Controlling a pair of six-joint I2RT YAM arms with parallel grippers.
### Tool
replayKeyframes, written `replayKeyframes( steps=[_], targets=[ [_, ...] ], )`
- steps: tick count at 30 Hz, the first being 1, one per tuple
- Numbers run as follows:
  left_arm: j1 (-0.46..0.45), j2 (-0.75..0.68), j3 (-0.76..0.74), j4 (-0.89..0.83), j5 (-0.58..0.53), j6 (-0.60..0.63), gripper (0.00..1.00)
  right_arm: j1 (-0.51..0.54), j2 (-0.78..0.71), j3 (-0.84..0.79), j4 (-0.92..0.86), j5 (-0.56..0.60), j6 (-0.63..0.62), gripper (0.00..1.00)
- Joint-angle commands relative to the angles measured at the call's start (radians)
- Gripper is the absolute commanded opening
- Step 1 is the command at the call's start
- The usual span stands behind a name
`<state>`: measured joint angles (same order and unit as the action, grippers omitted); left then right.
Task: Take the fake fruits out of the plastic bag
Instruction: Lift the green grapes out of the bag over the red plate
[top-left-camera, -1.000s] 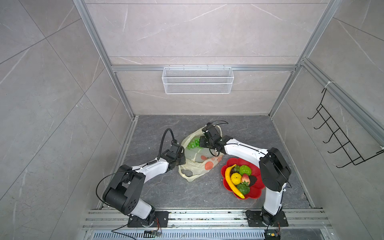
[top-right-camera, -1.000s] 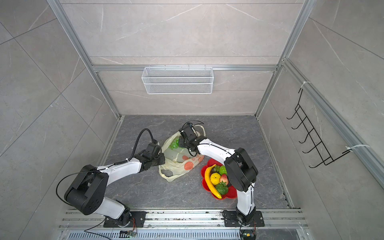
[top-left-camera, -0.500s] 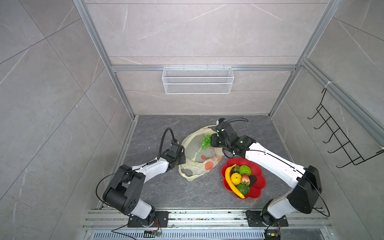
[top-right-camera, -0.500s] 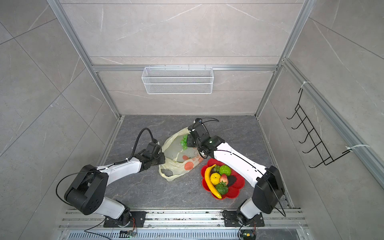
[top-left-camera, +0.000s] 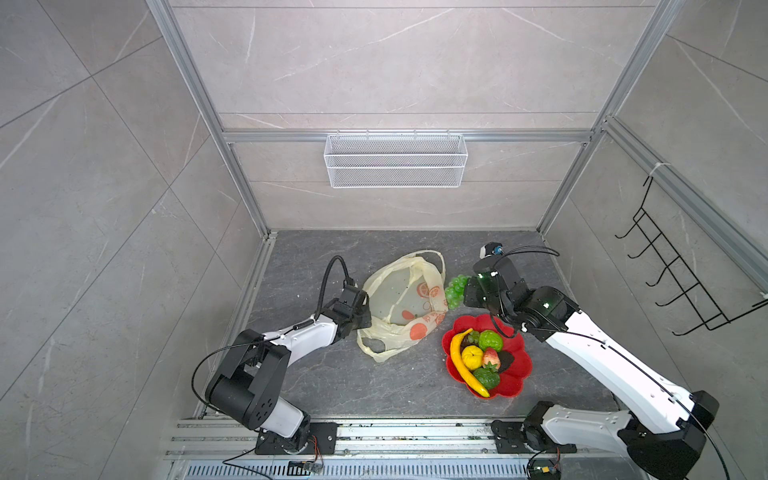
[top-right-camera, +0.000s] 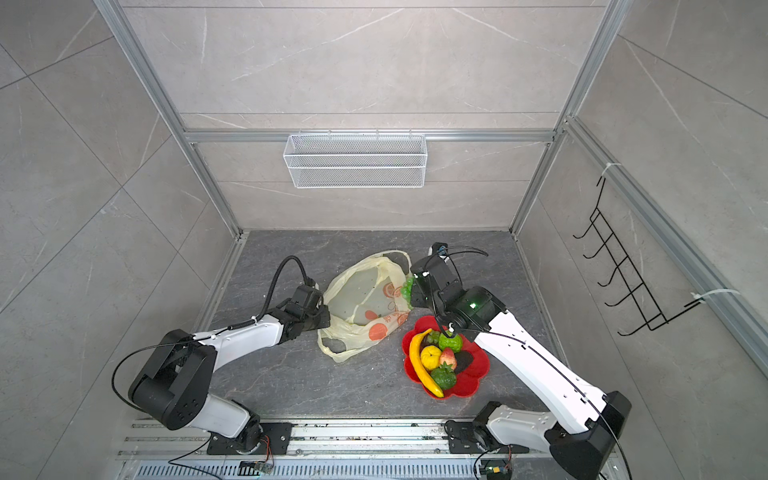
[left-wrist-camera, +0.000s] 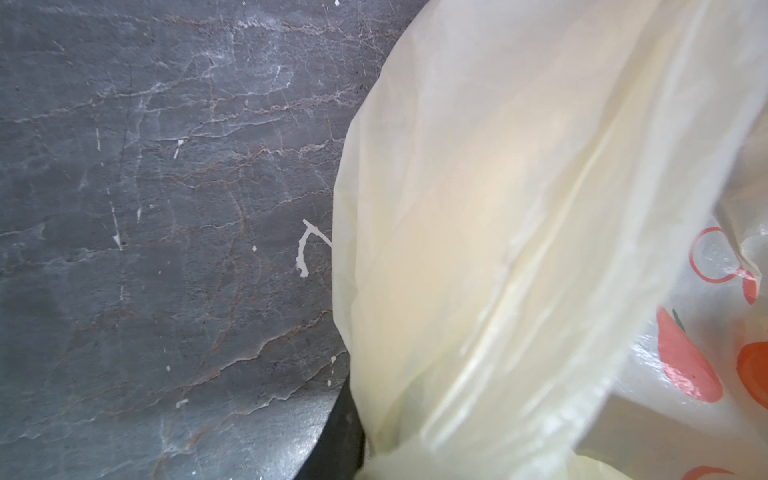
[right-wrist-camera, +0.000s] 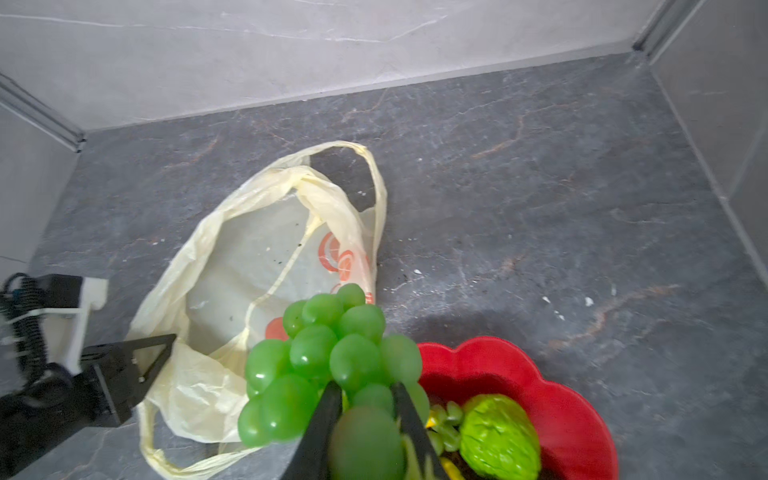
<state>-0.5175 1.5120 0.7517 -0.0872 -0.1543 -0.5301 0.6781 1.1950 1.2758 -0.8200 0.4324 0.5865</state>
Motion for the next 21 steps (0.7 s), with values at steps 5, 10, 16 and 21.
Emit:
replayKeyframes(
  steps=[5,10,16,21],
  targets=[
    [-0.004,-0.008,0.026,-0.009,-0.004,0.020,0.19,-0.080,-0.064,-0.085,-0.091,0.044,0.016,0.21],
    [-0.004,0.003,0.031,-0.008,0.001,0.019,0.19,-0.132,-0.075,-0.133,-0.107,0.036,0.024,0.21],
    [-0.004,0.008,0.031,-0.006,0.001,0.020,0.19,-0.169,-0.082,-0.213,-0.078,0.000,0.045,0.21],
    [-0.004,0.011,0.032,-0.005,0.005,0.018,0.19,-0.189,-0.080,-0.252,-0.079,0.004,0.077,0.20]
  ],
)
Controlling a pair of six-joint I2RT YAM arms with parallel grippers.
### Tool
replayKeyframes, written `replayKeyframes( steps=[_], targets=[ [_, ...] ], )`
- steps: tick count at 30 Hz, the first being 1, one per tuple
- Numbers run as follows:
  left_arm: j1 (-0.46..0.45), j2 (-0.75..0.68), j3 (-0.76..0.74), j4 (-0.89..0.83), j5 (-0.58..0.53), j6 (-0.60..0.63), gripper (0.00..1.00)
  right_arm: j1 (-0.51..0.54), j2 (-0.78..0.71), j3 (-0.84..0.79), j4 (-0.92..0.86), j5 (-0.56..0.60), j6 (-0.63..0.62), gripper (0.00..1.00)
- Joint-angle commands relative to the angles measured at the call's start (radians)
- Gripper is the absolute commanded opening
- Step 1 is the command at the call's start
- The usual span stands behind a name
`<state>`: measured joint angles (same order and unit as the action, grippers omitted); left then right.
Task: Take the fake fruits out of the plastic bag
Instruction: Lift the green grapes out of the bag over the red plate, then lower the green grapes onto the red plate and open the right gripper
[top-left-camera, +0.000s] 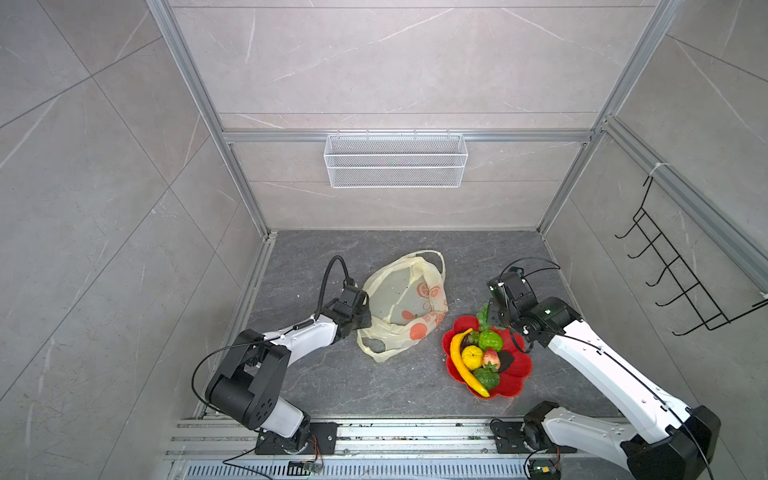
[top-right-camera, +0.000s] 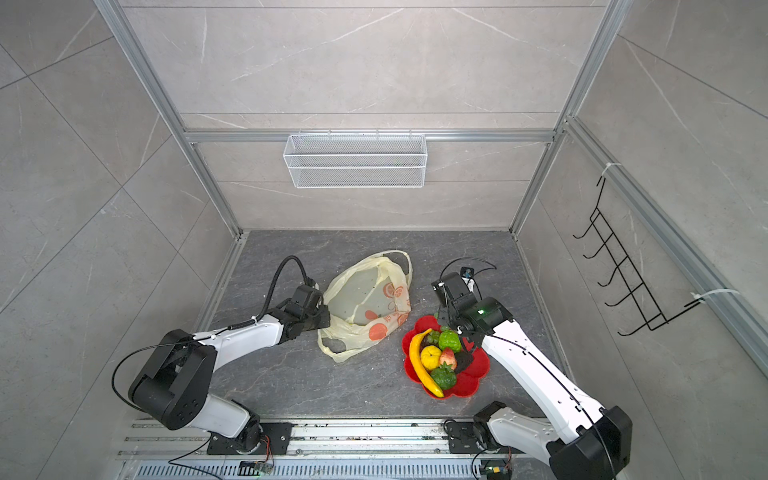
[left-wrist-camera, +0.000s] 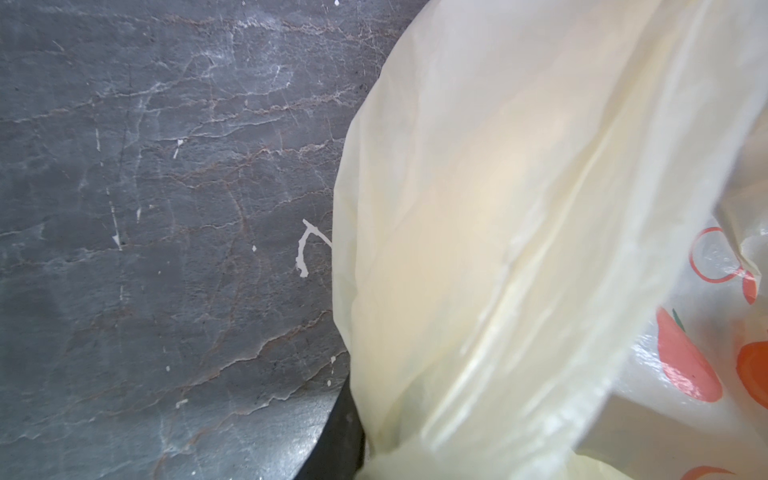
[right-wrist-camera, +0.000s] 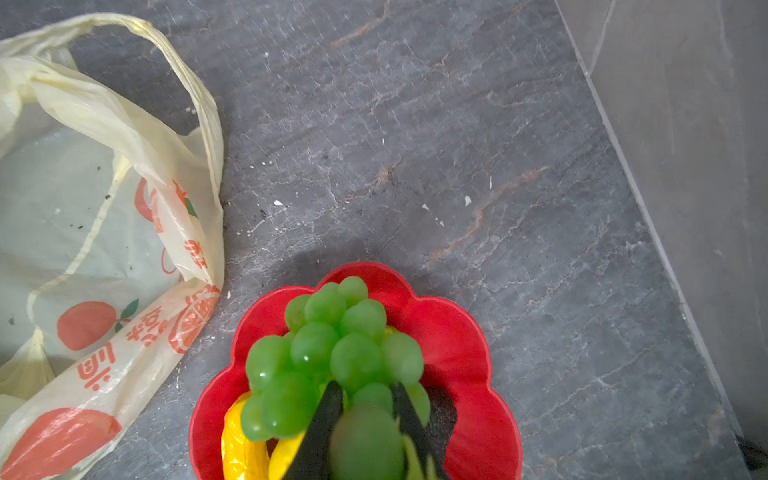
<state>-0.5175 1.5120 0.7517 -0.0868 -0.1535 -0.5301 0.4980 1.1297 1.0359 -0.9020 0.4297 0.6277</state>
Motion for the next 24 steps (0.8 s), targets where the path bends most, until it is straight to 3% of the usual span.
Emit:
replayKeyframes(
  steps=[1,24],
  targets=[
    [-0.004,0.011,0.032,-0.006,0.003,0.018,0.19,-0.014,-0.016,-0.017,-0.005,0.012,0.046,0.20],
    [-0.004,0.023,0.035,0.000,0.011,0.016,0.19,-0.137,-0.072,-0.182,-0.062,-0.045,0.199,0.21]
  ],
)
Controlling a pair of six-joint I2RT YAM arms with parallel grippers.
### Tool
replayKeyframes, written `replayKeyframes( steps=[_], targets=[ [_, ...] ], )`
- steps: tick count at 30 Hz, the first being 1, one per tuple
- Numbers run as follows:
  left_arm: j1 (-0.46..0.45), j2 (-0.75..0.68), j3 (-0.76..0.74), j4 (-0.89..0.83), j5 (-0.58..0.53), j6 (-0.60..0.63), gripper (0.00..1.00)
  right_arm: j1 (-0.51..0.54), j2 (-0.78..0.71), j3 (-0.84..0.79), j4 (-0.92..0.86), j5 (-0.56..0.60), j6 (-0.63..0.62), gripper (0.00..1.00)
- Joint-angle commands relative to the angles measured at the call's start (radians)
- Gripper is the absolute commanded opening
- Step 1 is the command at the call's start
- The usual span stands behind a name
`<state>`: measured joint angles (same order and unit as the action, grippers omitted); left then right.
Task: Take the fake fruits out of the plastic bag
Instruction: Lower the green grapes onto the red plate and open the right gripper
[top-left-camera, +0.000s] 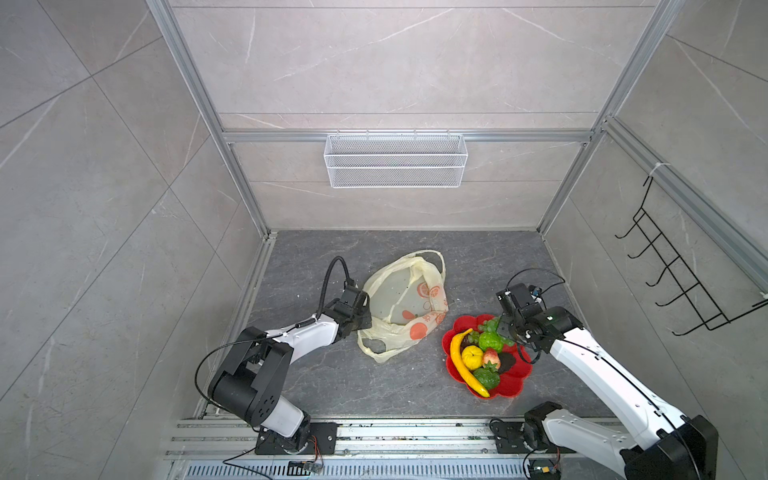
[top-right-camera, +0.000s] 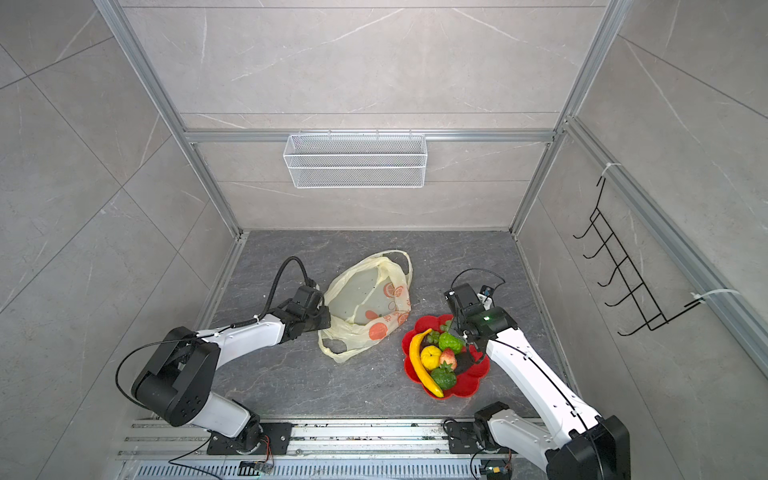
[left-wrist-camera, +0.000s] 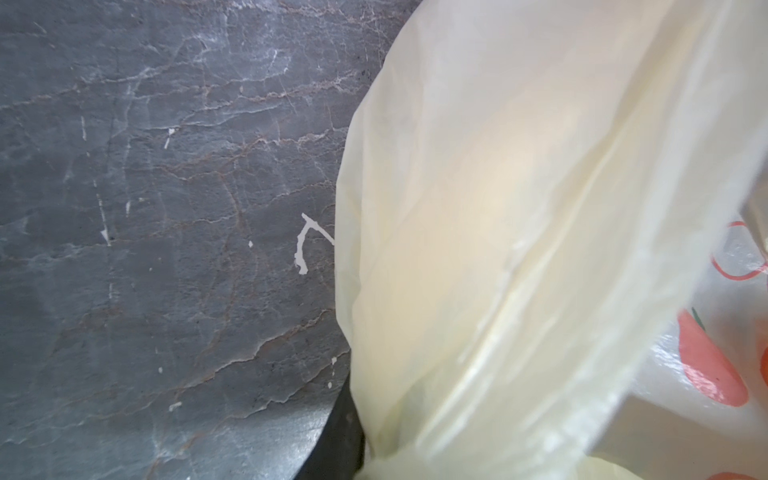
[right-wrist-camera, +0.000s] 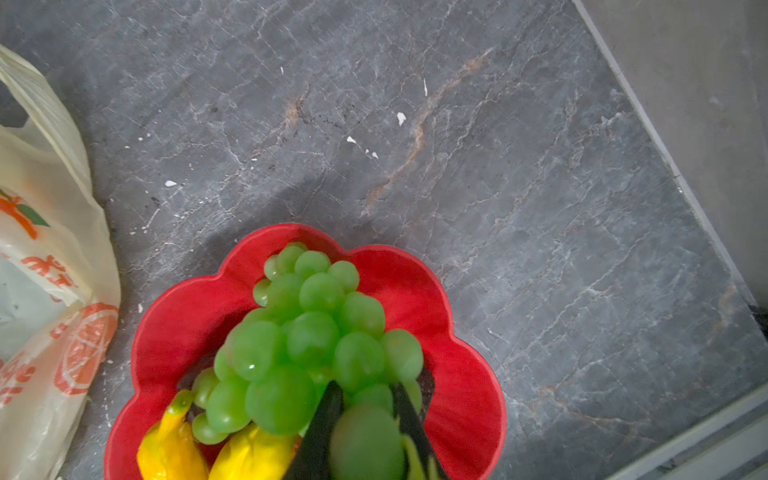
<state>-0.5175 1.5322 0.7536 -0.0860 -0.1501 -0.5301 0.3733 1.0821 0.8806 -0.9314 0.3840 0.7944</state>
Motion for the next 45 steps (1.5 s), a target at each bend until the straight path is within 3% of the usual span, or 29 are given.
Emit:
replayKeyframes(
  steps=[1,17,30,45],
  targets=[
    [-0.004,0.002,0.033,-0.001,0.009,0.015,0.19,-0.015,-0.028,-0.033,-0.036,0.002,0.035,0.20],
    [-0.004,0.011,0.033,0.001,0.011,0.015,0.19,-0.045,-0.045,-0.112,-0.050,0.006,0.073,0.25],
    [-0.004,0.007,0.033,0.001,0.009,0.017,0.19,-0.048,-0.014,-0.143,-0.034,-0.010,0.072,0.45],
    [-0.005,0.012,0.035,0.000,0.009,0.018,0.19,-0.048,-0.034,-0.182,-0.021,-0.100,0.088,0.53]
  ],
)
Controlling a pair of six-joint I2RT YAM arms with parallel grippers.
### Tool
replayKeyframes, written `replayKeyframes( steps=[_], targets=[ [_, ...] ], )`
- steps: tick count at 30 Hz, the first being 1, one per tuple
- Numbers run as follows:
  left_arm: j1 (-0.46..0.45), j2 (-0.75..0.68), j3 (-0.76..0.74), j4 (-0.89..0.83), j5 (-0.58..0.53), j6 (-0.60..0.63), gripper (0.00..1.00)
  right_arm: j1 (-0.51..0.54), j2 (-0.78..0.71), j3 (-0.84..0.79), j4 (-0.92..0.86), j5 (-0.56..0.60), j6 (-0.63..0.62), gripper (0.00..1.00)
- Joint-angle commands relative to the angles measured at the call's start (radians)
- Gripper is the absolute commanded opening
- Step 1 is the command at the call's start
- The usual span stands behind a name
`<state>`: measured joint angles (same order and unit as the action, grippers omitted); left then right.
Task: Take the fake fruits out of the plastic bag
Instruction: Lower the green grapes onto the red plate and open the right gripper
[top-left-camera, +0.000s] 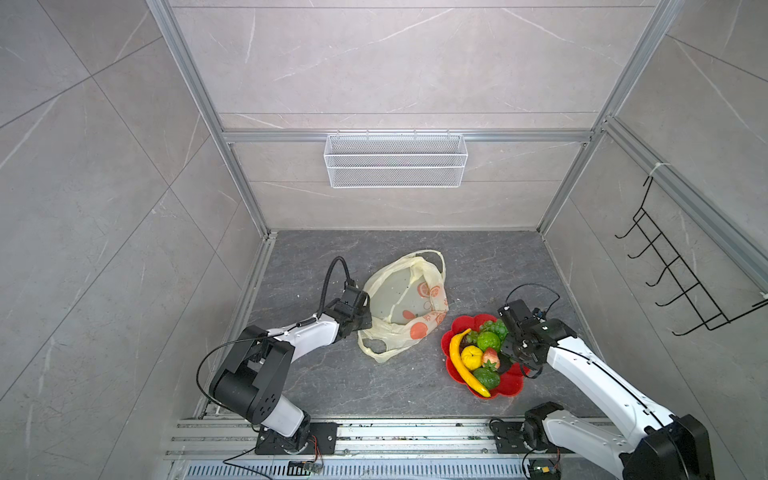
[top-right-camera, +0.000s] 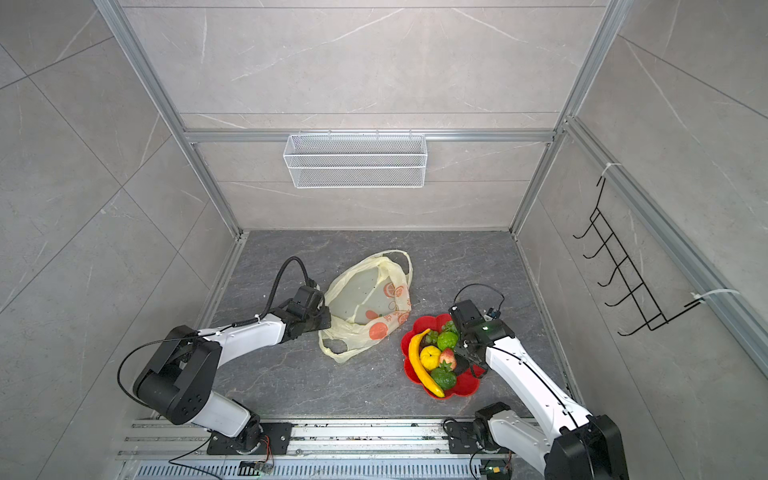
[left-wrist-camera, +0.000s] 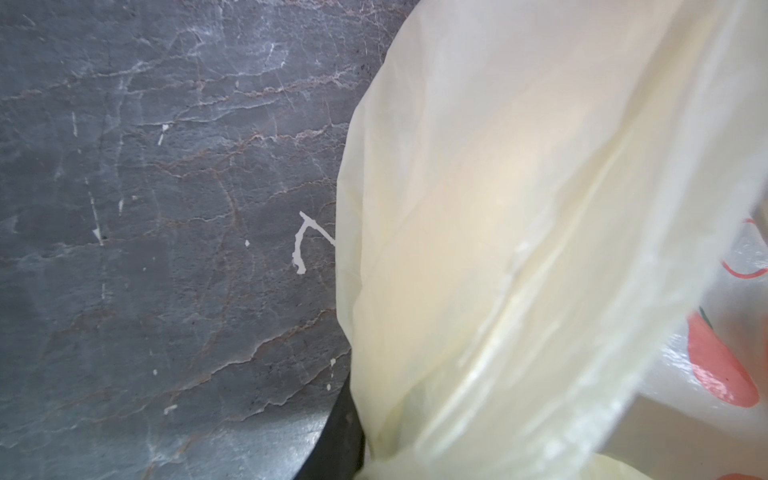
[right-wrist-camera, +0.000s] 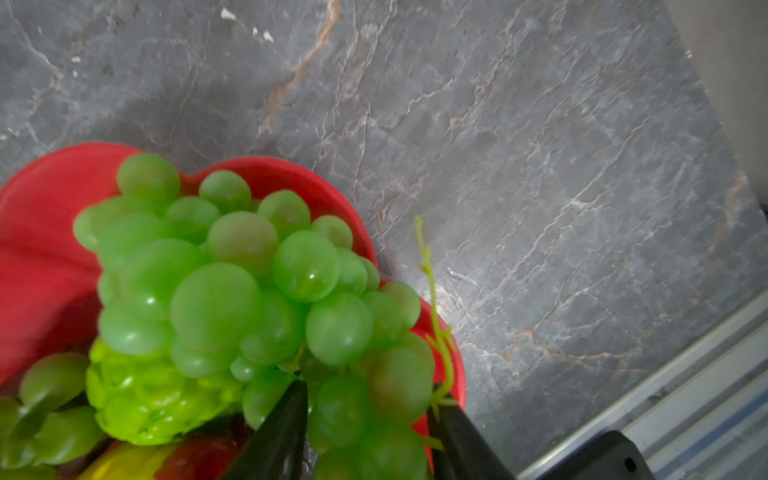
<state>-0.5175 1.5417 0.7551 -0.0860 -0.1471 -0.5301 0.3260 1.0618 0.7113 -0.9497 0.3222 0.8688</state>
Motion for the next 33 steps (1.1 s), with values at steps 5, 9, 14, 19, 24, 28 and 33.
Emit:
replayKeyframes(
  steps=[5,9,14,19,24,28,33],
  targets=[
    [-0.004,0.005,0.035,-0.001,0.004,0.018,0.19,-0.001,-0.036,-0.010,-0.013,-0.063,0.018,0.62],
    [-0.006,0.000,0.033,-0.002,0.003,0.018,0.19,0.001,-0.070,-0.012,-0.026,-0.058,0.028,0.75],
    [-0.005,0.003,0.035,-0.003,0.001,0.018,0.19,0.001,-0.102,0.010,-0.053,-0.023,0.041,0.77],
    [-0.006,-0.001,0.035,-0.003,-0.005,0.019,0.19,0.001,-0.131,0.029,-0.067,-0.006,0.047,0.78],
    [-0.006,-0.012,0.041,-0.009,-0.017,0.009,0.18,0.001,-0.246,0.039,-0.036,0.000,0.019,0.82],
    [-0.005,0.009,0.119,-0.062,-0.019,0.002,0.18,0.000,-0.358,0.058,-0.015,0.011,0.001,0.84],
    [-0.014,0.119,0.317,-0.131,0.015,0.022,0.16,0.001,-0.426,0.068,-0.014,0.010,-0.017,0.85]
  ],
)
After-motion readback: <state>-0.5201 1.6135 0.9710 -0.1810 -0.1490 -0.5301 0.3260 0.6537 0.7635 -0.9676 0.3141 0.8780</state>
